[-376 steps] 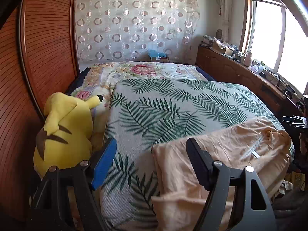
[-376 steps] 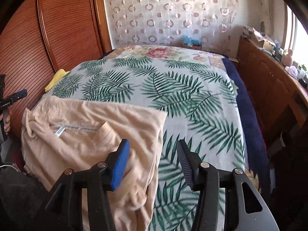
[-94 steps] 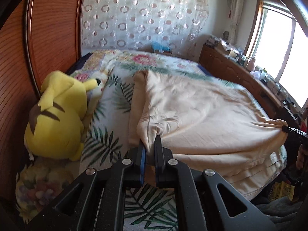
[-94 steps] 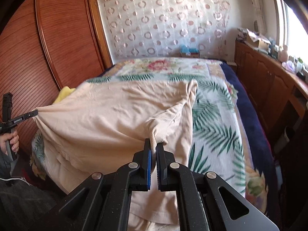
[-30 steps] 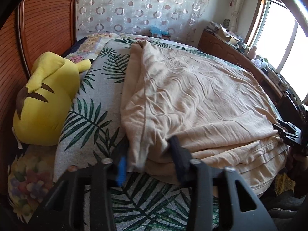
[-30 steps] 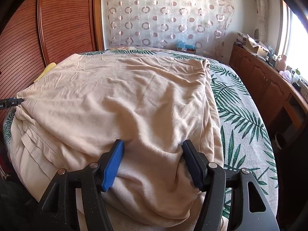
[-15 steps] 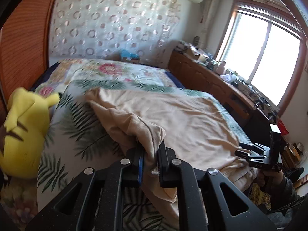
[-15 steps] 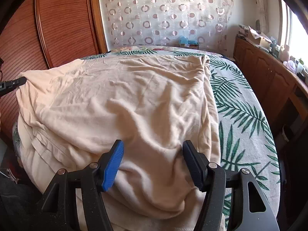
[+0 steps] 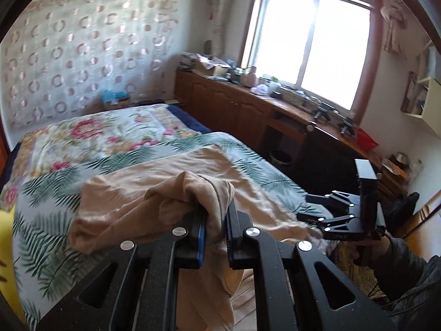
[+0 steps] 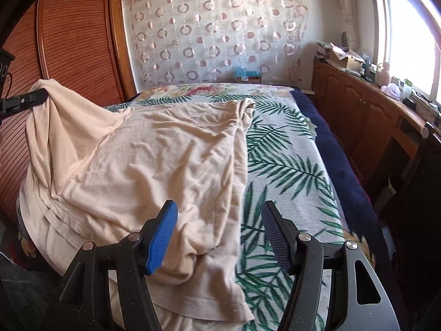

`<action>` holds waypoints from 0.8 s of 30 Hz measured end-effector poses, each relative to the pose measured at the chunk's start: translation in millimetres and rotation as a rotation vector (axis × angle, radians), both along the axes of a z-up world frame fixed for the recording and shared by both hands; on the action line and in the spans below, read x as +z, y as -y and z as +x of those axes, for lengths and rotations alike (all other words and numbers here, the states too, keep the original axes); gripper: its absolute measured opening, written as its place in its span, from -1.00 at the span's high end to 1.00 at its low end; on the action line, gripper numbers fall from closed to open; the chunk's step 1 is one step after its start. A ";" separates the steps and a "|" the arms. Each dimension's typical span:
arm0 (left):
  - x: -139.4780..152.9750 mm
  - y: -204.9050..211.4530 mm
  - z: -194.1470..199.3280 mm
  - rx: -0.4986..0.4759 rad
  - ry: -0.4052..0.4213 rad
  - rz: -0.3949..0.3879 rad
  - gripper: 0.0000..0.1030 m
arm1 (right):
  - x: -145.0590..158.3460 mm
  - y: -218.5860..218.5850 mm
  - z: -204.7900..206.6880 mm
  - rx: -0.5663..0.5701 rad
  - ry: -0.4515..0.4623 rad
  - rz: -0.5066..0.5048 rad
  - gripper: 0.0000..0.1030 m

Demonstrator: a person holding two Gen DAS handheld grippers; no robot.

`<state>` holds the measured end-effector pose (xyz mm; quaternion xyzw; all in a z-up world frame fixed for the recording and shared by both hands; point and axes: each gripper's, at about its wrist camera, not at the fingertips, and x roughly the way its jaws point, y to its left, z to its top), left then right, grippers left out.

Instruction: Fold small clothes

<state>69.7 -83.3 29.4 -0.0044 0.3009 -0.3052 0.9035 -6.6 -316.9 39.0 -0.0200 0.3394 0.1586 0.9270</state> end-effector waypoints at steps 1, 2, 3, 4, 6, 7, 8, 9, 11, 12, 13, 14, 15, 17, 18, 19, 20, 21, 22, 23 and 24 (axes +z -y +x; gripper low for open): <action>3.7 9.2 0.6 -0.025 0.006 0.003 0.76 | 0.1 2.8 0.1 -0.005 0.001 0.001 -0.27; 6.7 14.2 1.4 -0.038 0.010 0.007 0.76 | 0.5 5.8 -0.7 -0.009 0.003 0.002 -0.27; 9.6 20.8 -0.3 -0.058 0.015 0.012 0.76 | 1.0 6.8 -2.5 -0.013 0.006 0.003 -0.27; 12.2 26.4 -1.2 -0.072 0.019 0.017 0.76 | 1.9 8.0 -4.0 -0.017 0.009 0.004 -0.27; 18.2 37.0 -3.2 -0.103 0.026 0.027 0.76 | 4.1 10.9 -6.5 -0.023 0.017 0.009 -0.27; 20.1 41.9 -5.6 -0.115 0.029 0.032 0.76 | 4.1 10.8 -8.5 -0.025 0.020 0.011 -0.27; 21.6 46.6 -7.0 -0.124 0.033 0.040 0.76 | 4.1 11.3 -10.7 -0.026 0.021 0.014 -0.27; 22.1 50.4 -7.2 -0.127 0.038 0.054 0.76 | 3.3 11.3 -12.5 -0.027 0.021 0.016 -0.27; 20.4 57.8 -4.7 -0.128 0.027 0.073 0.73 | 1.9 13.5 -12.6 -0.026 0.019 0.021 -0.27; 17.6 60.7 -1.8 -0.129 0.010 0.086 0.68 | 0.7 14.7 -12.6 -0.026 0.018 0.023 -0.27; 15.3 60.1 -0.7 -0.126 0.006 0.092 0.51 | -0.4 14.0 -13.2 -0.026 0.016 0.024 -0.27; 14.3 59.9 -0.1 -0.121 0.012 0.093 0.20 | -1.3 13.4 -14.3 -0.026 0.013 0.025 -0.27; 13.7 58.2 -0.8 -0.111 0.023 0.094 0.09 | -1.8 14.3 -14.3 -0.025 0.011 0.026 -0.27; 12.5 51.9 -1.5 -0.091 0.033 0.098 -0.13 | -1.8 15.9 -13.4 -0.023 0.008 0.024 -0.27; 11.3 54.1 0.2 -0.076 0.037 0.100 -0.18 | -0.9 16.7 -11.6 -0.022 0.007 0.023 -0.27; 11.0 48.9 0.0 -0.054 0.045 0.100 -0.22 | 0.3 16.7 -11.4 -0.022 0.007 0.022 -0.27; 10.1 47.0 0.4 -0.034 0.052 0.101 -0.23 | 1.3 17.2 -10.9 -0.021 0.009 0.022 -0.27; 8.9 40.7 1.0 -0.010 0.053 0.099 -0.23 | 2.6 17.2 -9.9 -0.019 0.010 0.023 -0.27; 7.0 34.3 2.0 0.008 0.046 0.095 -0.23 | 3.6 16.7 -8.6 -0.017 0.012 0.023 -0.27; 4.3 27.2 3.2 0.025 0.037 0.090 -0.23 | 4.8 15.7 -7.4 -0.013 0.014 0.023 -0.27; 1.2 21.8 4.2 0.041 0.032 0.087 -0.23 | 5.3 14.4 -6.2 -0.009 0.016 0.021 -0.27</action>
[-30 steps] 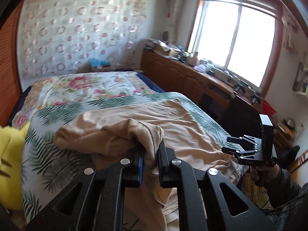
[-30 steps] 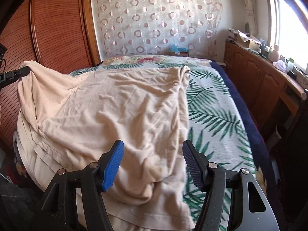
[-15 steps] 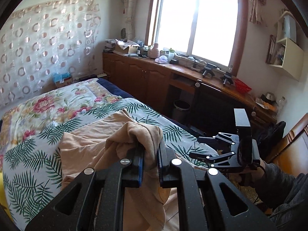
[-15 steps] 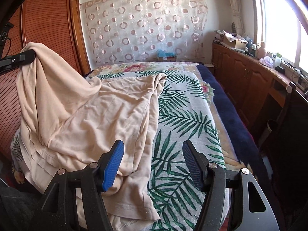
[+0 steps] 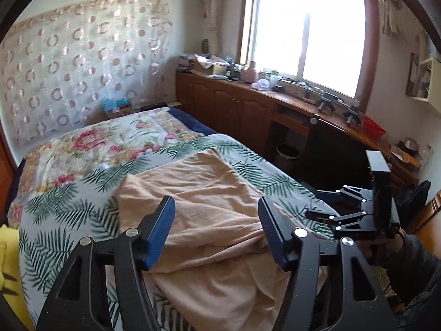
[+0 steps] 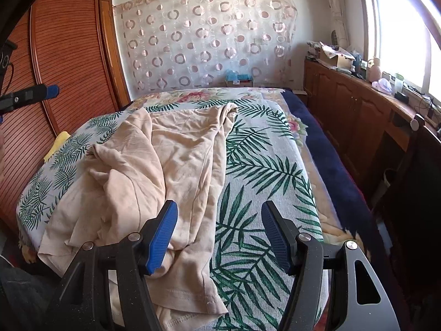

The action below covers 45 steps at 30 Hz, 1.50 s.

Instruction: Fold small clothes

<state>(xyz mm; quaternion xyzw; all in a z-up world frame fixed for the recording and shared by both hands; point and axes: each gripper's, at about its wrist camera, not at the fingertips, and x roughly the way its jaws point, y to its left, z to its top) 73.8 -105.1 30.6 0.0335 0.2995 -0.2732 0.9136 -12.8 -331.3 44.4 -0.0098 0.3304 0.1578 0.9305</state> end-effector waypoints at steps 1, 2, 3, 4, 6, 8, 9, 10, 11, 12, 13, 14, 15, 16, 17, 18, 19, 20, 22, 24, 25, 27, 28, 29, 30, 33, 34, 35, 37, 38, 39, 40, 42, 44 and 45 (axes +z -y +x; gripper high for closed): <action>-2.4 -5.8 0.9 0.019 -0.003 0.000 -0.23 | 0.9 -2.5 2.5 0.005 0.002 -0.002 -0.27; -5.7 -13.2 1.8 0.046 -0.004 0.004 -0.23 | 2.1 -5.2 4.0 0.010 0.004 -0.005 -0.27; -8.3 -19.0 2.4 0.064 -0.005 0.007 -0.23 | 2.9 -8.4 5.7 0.016 0.008 -0.009 -0.27; -11.0 -24.9 2.6 0.081 -0.006 0.007 -0.23 | 3.6 -11.4 7.5 0.023 0.011 -0.010 -0.27; -17.3 -38.5 4.2 0.120 -0.011 0.007 -0.23 | 3.9 -18.6 11.0 0.041 0.017 -0.014 -0.27; -23.6 -51.5 3.3 0.161 -0.012 0.013 -0.23 | 6.1 -27.8 14.9 0.062 0.025 -0.019 -0.27; -27.0 -59.8 3.1 0.184 -0.014 0.017 -0.23 | 6.0 -32.3 17.3 0.072 0.028 -0.022 -0.27; -29.5 -66.2 3.2 0.204 -0.017 0.020 -0.23 | 6.6 -37.0 20.1 0.083 0.031 -0.024 -0.27; -31.3 -71.5 2.8 0.219 -0.019 0.021 -0.23 | 8.0 -42.5 23.4 0.098 0.034 -0.028 -0.27; -33.8 -78.5 3.3 0.238 -0.022 0.022 -0.23 | 8.6 -48.0 26.6 0.109 0.037 -0.032 -0.27; -35.4 -83.3 3.2 0.252 -0.022 0.022 -0.23 | 9.6 -53.6 29.1 0.123 0.041 -0.038 -0.27; -37.0 -87.9 3.1 0.264 -0.024 0.021 -0.23 | 9.8 -59.3 30.3 0.136 0.047 -0.044 -0.27; -38.9 -92.8 3.4 0.278 -0.026 0.023 -0.23 | 10.7 -64.9 32.4 0.147 0.051 -0.048 -0.27; -39.9 -96.1 3.3 0.288 -0.027 0.024 -0.23 | 11.6 -70.1 35.1 0.159 0.054 -0.052 -0.27; -41.2 -100.5 3.1 0.302 -0.027 0.027 -0.24 | 11.7 -74.7 37.2 0.169 0.056 -0.055 -0.27; -42.0 -104.1 2.6 0.310 -0.027 0.028 -0.24 | 11.5 -78.9 39.4 0.181 0.058 -0.057 -0.27; -42.9 -107.6 2.2 0.318 -0.027 0.027 -0.24 | 11.1 -83.6 41.5 0.191 0.058 -0.059 -0.27; -44.1 -111.5 1.5 0.324 -0.027 0.027 -0.24 | 11.5 -87.8 44.0 0.203 0.057 -0.061 -0.27; -45.2 -118.9 0.3 0.338 -0.026 0.028 -0.24 | 13.2 -97.7 49.4 0.224 0.053 -0.066 -0.27; -46.9 -125.8 0.1 0.351 -0.026 0.027 -0.24 | 14.0 -105.3 54.0 0.246 0.048 -0.072 -0.27; -47.7 -128.0 -0.3 0.357 -0.027 0.025 -0.24 | 14.8 -110.9 57.6 0.257 0.045 -0.076 -0.27; -49.7 -133.0 -0.5 0.369 -0.030 0.023 -0.24 | 16.5 -122.9 63.1 0.283 0.042 -0.090 -0.27; -50.7 -135.5 -0.8 0.375 -0.031 0.023 -0.24 | 17.0 -128.6 65.0 0.296 0.042 -0.097 -0.27; -51.9 -138.4 -1.2 0.382 -0.033 0.022 -0.24 | 17.4 -135.1 68.6 0.312 0.042 -0.105 -0.27; -52.2 -140.2 -1.5 0.387 -0.034 0.020 -0.24 | 17.4 -140.5 70.9 0.326 0.039 -0.110 -0.27; -53.8 -147.3 -2.6 0.400 -0.037 0.011 -0.24 | 15.9 -162.8 83.9 0.371 0.016 -0.112 -0.27; -54.6 -149.7 -3.1 0.405 -0.038 0.009 -0.24 | 14.8 -169.0 87.7 0.387 0.005 -0.109 -0.27; -55.3 -152.0 -3.3 0.410 -0.040 0.007 -0.24 | 13.7 -175.3 91.7 0.402 -0.005 -0.105 -0.27; -56.7 -155.8 -3.7 0.416 -0.044 0.005 -0.24 | 9.3 -190.7 100.7 0.431 -0.024 -0.105 -0.27; -57.4 -157.4 -4.0 0.419 -0.045 0.005 -0.24 | 6.6 -197.7 104.6 0.443 -0.034 -0.106 -0.27; -57.7 -158.9 -3.7 0.421 -0.046 0.005 -0.24 | 4.4 -201.8 107.0 0.454 -0.044 -0.107 -0.27; -58.2 -159.5 -4.0 0.423 -0.046 0.004 -0.24 | 1.5 -208.0 110.2 0.468 -0.054 -0.109 -0.27; -58.8 -160.7 -4.4 0.426 -0.048 0.000 -0.24 | -4.9 -221.9 116.4 0.494 -0.074 -0.123 -0.27; -60.2 -161.7 -4.9 0.426 -0.050 -0.002 -0.24 | -11.9 -234.1 122.6 0.517 -0.092 -0.146 -0.27; -61.0 -161.7 -4.9 0.425 -0.052 -0.002 -0.24 | -15.7 -240.9 125.6 0.528 -0.100 -0.159 -0.27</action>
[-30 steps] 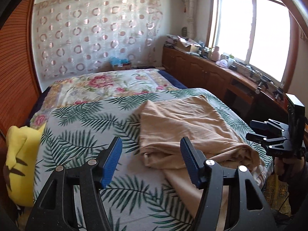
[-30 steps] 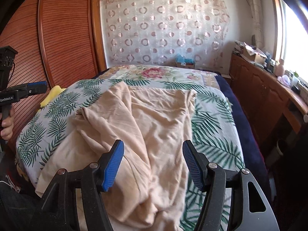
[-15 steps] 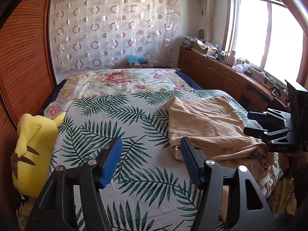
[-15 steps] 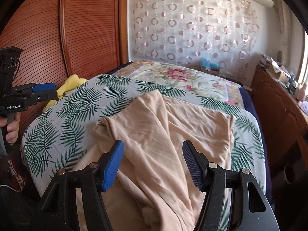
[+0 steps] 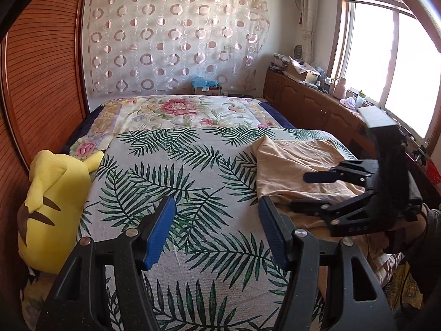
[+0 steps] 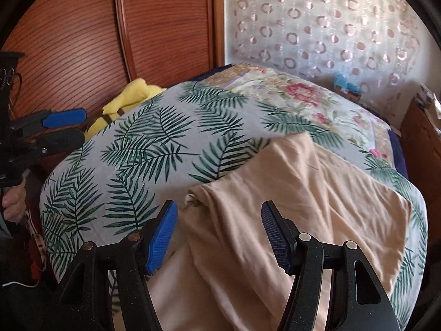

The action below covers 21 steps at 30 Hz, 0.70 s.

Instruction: Fold small clothes

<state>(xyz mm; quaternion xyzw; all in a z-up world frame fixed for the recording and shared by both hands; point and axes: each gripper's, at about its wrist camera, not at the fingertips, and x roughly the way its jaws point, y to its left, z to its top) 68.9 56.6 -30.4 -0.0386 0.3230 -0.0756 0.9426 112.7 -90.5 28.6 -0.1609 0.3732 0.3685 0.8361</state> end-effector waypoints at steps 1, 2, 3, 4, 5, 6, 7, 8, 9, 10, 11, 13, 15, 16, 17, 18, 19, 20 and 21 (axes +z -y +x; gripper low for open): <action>-0.7 0.1 0.0 -0.001 -0.002 0.000 -0.24 | -4.0 -5.8 2.7 0.011 -0.007 -0.013 -0.27; -1.3 0.4 0.0 -0.002 -0.003 0.000 -0.24 | -7.6 -13.5 4.7 0.021 -0.012 -0.025 -0.27; -2.2 0.3 0.0 -0.002 -0.004 0.000 -0.24 | -11.1 -19.4 6.9 0.031 -0.017 -0.036 -0.27; -3.0 0.1 0.1 -0.003 -0.006 0.000 -0.24 | -14.5 -24.7 8.8 0.041 -0.023 -0.046 -0.27; -3.9 -0.1 -0.1 -0.003 -0.007 -0.001 -0.24 | -18.2 -29.8 9.8 0.049 -0.028 -0.058 -0.27; -4.8 -0.8 -0.3 -0.003 -0.009 -0.002 -0.24 | -21.1 -34.8 11.1 0.055 -0.034 -0.068 -0.27; -5.3 -1.3 -0.4 -0.002 -0.011 -0.004 -0.24 | -23.6 -38.5 12.6 0.060 -0.040 -0.078 -0.27; -6.1 -1.9 -0.6 -0.001 -0.012 -0.007 -0.24 | -26.3 -41.5 14.0 0.063 -0.044 -0.088 -0.27; -6.5 -2.6 -0.6 -0.001 -0.013 -0.008 -0.24 | -29.0 -44.2 16.0 0.062 -0.044 -0.099 -0.27; -6.9 -2.8 -0.7 -0.001 -0.014 -0.008 -0.24 | -31.7 -46.3 18.0 0.057 -0.042 -0.109 -0.27; -7.3 -3.1 -0.9 -0.001 -0.016 -0.009 -0.24 | -34.3 -47.9 20.1 0.050 -0.040 -0.117 -0.27; -8.1 -3.6 -0.9 -0.002 -0.018 -0.011 -0.24 | -37.1 -48.4 24.6 0.035 -0.037 -0.117 -0.21; -9.0 -3.7 -0.6 -0.003 -0.020 -0.012 -0.24 | -35.7 -47.0 25.0 0.021 -0.023 -0.118 0.07; -9.4 -3.3 -0.5 -0.004 -0.021 -0.013 -0.24 | -35.7 -45.9 25.9 0.016 -0.020 -0.116 0.35; -9.8 -2.6 -0.3 -0.005 -0.022 -0.015 -0.24 | -35.2 -45.1 27.5 0.008 -0.018 -0.112 0.55; -10.3 -2.3 -0.1 -0.007 -0.023 -0.016 -0.24 | -33.5 -42.4 29.7 -0.007 -0.022 -0.105 0.79; -10.3 -1.8 -0.5 -0.009 -0.023 -0.016 -0.24 | -29.9 -38.1 30.8 -0.016 -0.027 -0.081 0.82; -10.5 -0.9 -0.9 -0.011 -0.023 -0.016 -0.24 | -25.1 -31.8 30.0 -0.020 -0.028 -0.051 0.82; -10.7 0.0 -1.2 -0.014 -0.022 -0.016 -0.24 | -19.0 -25.3 29.9 -0.035 -0.017 -0.025 0.83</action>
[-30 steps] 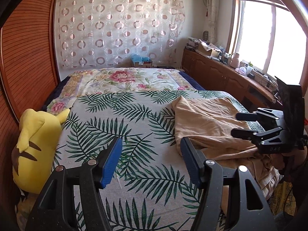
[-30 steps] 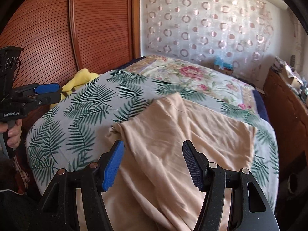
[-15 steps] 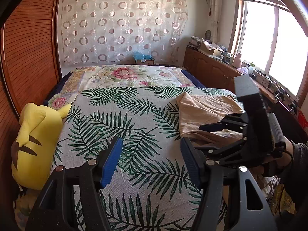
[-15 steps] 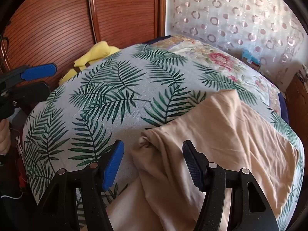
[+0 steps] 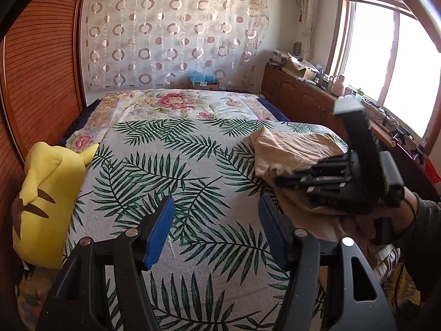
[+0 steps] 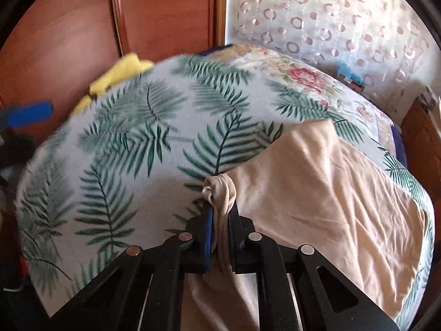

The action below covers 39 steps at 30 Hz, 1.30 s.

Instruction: Fold small clothes

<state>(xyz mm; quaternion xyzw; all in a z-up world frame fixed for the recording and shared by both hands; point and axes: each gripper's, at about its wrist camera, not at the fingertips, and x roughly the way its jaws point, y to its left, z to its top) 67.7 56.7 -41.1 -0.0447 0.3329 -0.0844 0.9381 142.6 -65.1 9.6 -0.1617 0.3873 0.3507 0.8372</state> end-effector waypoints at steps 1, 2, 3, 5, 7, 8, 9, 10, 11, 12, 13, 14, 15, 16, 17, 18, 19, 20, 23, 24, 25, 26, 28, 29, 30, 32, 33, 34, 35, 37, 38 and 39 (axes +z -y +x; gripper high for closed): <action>-0.1 0.8 -0.3 -0.001 0.000 0.000 -0.24 | 6.8 6.4 0.5 -0.019 0.016 0.020 0.83; -0.3 1.8 -0.2 -0.004 -0.002 -0.001 -0.24 | 14.6 13.9 1.7 -0.034 0.028 0.042 0.83; -0.9 2.2 0.0 -0.007 -0.003 -0.002 -0.24 | 23.3 22.0 3.2 -0.053 0.046 0.060 0.83; -1.1 4.5 0.0 -0.012 -0.004 -0.003 -0.24 | 40.9 40.3 7.0 -0.098 0.093 0.077 0.84; -1.7 7.6 0.1 -0.018 -0.005 -0.005 -0.24 | 54.6 58.9 15.2 -0.142 0.122 0.085 0.84; -2.3 9.3 0.3 -0.022 -0.007 -0.007 -0.24 | 59.5 67.9 20.2 -0.165 0.131 0.086 0.84; -2.5 11.3 0.2 -0.026 -0.008 -0.009 -0.24 | 63.9 77.4 26.4 -0.191 0.139 0.084 0.84; -2.9 12.9 0.4 -0.030 -0.009 -0.010 -0.24 | 67.3 86.1 32.6 -0.216 0.149 0.079 0.84; -3.4 14.6 0.9 -0.034 -0.011 -0.010 -0.24 | 69.8 94.7 39.4 -0.241 0.162 0.072 0.84; -3.9 17.0 1.2 -0.038 -0.012 -0.007 -0.24 | 71.1 101.4 44.8 -0.261 0.172 0.063 0.84; -4.3 18.3 1.4 -0.041 -0.013 -0.007 -0.24 | 71.1 106.4 50.3 -0.284 0.173 0.052 0.84; -5.2 19.6 1.8 -0.045 -0.016 -0.008 -0.24 | 69.4 111.4 57.7 -0.308 0.168 0.038 0.84; -6.0 21.5 2.1 -0.050 -0.018 -0.007 -0.24 | 67.2 116.1 65.3 -0.331 0.169 0.021 0.84; -6.7 22.7 2.0 -0.053 -0.019 -0.006 -0.24 | 64.5 121.0 72.4 -0.355 0.165 0.009 0.84; -7.4 24.2 2.1 -0.057 -0.021 -0.003 -0.24 | 60.9 125.5 79.0 -0.376 0.154 0.001 0.85; -7.6 25.5 2.0 -0.059 -0.022 -0.003 -0.24 | 57.5 126.7 85.1 -0.396 0.144 -0.009 0.85; -8.0 26.8 2.1 -0.060 -0.024 -0.003 -0.24 | 53.9 126.7 90.2 -0.413 0.136 -0.017 0.84; -8.6 27.7 2.4 -0.062 -0.026 -0.004 -0.24 | 48.8 128.5 94.3 -0.428 0.128 -0.027 0.85; -9.6 30.4 2.8 -0.065 -0.030 -0.005 -0.24 | 37.9 123.3 104.2 -0.465 0.110 -0.059 0.84; -9.8 31.4 2.9 -0.067 -0.031 -0.003 -0.24 | 34.6 119.9 107.0 -0.468 0.105 -0.065 0.84; -9.8 32.4 3.0 -0.068 -0.031 -0.001 -0.24 | 32.1 115.5 109.0 -0.470 0.103 -0.073 0.84; -9.9 33.4 3.1 -0.069 -0.031 0.001 -0.24 | 29.2 113.3 109.5 -0.470 0.102 -0.079 0.84; -9.2 35.1 3.4 -0.071 -0.030 0.001 -0.24 | 30.5 111.9 116.9 -0.467 0.097 -0.080 0.84; -8.9 36.1 3.5 -0.072 -0.030 0.002 -0.24 | 31.6 110.4 116.8 -0.466 0.092 -0.073 0.84; -9.0 36.3 3.6 -0.073 -0.028 0.003 -0.24 | 33.6 112.0 117.0 -0.466 0.088 -0.064 0.84; -8.6 37.9 3.0 -0.078 -0.027 0.005 -0.24 | 38.2 112.0 115.1 -0.474 0.093 -0.059 0.84; -8.3 38.8 2.9 -0.079 -0.026 0.006 -0.24 | 42.3 119.9 111.9 -0.484 0.101 -0.058 0.67; -8.1 39.7 3.0 -0.082 -0.026 0.008 -0.24 | 45.3 122.9 107.7 -0.486 0.110 -0.052 0.50; -7.9 40.5 3.5 -0.084 -0.025 0.010 -0.24 | 46.5 129.3 100.5 -0.480 0.116 -0.039 0.44; -7.7 41.9 4.0 -0.088 -0.023 0.011 -0.24 | 50.5 135.1 84.5 -0.466 0.126 -0.011 0.22; -7.3 42.5 4.0 -0.089 -0.022 0.011 -0.24 | 52.4 139.3 74.7 -0.465 0.133 -0.007 0.18; -7.0 43.5 3.9 -0.090 -0.021 0.010 -0.24 | 49.1 141.5 68.5 -0.461 0.135 -0.003 0.15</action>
